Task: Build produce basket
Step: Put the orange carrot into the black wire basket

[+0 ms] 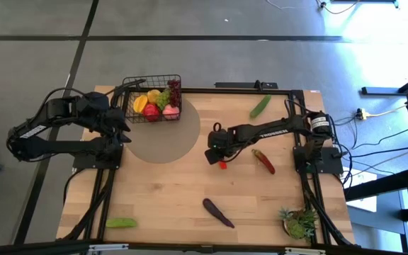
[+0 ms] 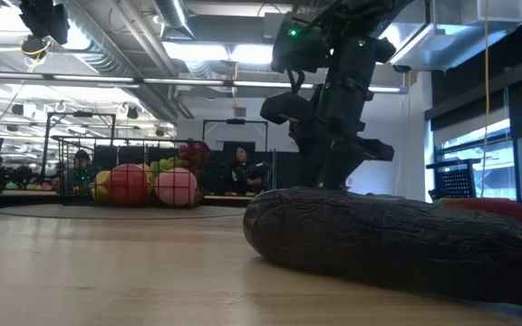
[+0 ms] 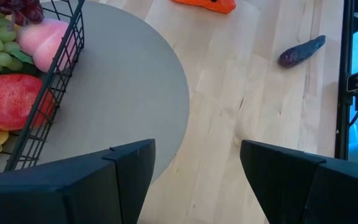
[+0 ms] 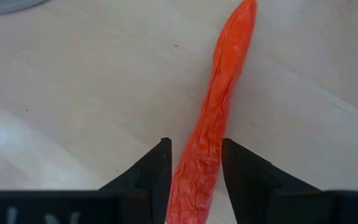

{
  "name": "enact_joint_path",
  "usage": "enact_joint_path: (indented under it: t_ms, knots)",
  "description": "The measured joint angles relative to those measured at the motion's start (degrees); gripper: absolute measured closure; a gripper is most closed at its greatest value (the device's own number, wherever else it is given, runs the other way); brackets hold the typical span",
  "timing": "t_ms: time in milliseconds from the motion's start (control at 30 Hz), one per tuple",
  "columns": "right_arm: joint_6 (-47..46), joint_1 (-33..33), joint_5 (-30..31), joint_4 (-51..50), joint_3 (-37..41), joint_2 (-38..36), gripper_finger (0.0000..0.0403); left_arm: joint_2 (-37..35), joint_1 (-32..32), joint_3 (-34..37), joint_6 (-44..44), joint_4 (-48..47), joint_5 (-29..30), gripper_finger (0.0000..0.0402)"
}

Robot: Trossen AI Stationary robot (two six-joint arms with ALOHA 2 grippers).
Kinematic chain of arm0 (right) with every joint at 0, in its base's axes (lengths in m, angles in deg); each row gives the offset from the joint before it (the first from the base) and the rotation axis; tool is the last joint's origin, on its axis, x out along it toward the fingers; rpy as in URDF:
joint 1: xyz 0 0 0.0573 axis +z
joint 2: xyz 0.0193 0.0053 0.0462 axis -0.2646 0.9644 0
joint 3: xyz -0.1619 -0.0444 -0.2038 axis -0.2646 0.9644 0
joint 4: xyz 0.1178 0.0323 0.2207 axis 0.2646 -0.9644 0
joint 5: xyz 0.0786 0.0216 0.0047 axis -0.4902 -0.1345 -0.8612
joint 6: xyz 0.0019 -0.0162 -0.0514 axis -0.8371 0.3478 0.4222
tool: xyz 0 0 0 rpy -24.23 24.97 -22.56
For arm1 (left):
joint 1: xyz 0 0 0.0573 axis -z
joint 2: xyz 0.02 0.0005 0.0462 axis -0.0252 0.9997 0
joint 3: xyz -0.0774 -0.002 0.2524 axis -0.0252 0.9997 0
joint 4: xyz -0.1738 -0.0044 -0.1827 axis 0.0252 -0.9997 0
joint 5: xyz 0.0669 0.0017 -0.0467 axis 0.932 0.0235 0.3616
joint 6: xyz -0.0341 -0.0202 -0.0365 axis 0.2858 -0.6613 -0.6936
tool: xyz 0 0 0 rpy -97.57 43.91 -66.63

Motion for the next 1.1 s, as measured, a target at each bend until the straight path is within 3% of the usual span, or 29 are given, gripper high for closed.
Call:
enact_joint_path:
  t_ms: [633,733,900,1100]
  knots:
    - [1.56,0.02,-1.86,0.03,-0.31,5.34,0.0273,-0.02,0.02,0.00,0.02,0.04,0.01,0.0177]
    - [3.33,0.00,-2.15,0.02,-0.35,5.51,0.0294,-0.02,0.02,0.00,0.02,0.04,0.03,0.0177]
    - [9.33,0.04,-1.66,-1.69,-2.28,5.68,0.0372,-0.01,0.02,0.00,-0.06,0.02,0.03,0.0177]
    - [20.55,0.03,2.84,-3.07,-8.60,5.95,0.0372,0.03,0.00,0.00,-2.71,0.23,0.90,0.0177]
